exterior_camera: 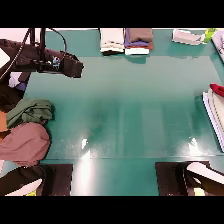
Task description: Fold the shirts.
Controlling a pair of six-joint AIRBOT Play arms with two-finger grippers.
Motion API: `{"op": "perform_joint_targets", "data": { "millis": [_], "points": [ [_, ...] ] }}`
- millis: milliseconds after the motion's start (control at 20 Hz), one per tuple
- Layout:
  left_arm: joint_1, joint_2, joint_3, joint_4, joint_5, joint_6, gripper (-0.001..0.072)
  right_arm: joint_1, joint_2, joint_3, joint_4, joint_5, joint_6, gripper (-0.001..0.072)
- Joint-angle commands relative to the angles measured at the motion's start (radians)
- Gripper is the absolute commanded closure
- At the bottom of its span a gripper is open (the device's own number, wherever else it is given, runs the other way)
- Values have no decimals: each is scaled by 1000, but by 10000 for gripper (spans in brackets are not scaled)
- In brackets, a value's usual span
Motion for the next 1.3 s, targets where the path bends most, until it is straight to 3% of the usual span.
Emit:
{"op": "perform_joint_targets", "data": {
  "millis": [0,200,250,300,350,400,600,750,1050,1200,1250],
  "points": [
    [0,0,0,1,-3,1,682,-80,104,-254,-128,-26,-59,694],
    [0,0,0,1,-2,0,682,-132,160,-434,-148,-87,-112,692],
    [0,0,0,1,-2,0,682,-142,167,-455,-146,-105,-111,633],
    [0,0,0,1,-2,0,682,-150,169,-469,-145,-120,-111,382],
    [0,0,0,1,-2,0,682,-149,168,-472,-136,-130,-111,213],
    [0,0,0,1,-1,0,681,-149,168,-467,-100,-138,-111,179],
    [0,0,0,1,4,0,681,-66,168,-381,267,-196,-111,181],
    [0,0,0,1,18,0,681,190,168,-332,431,-219,-111,182],
    [0,0,0,9,73,0,681,825,116,-331,427,-291,-111,181],
    [0,0,0,8,74,0,681,1020,52,-331,427,-289,-112,185],
    [0,0,0,8,74,0,681,1069,32,-331,427,-290,-112,221]
  ]
}}
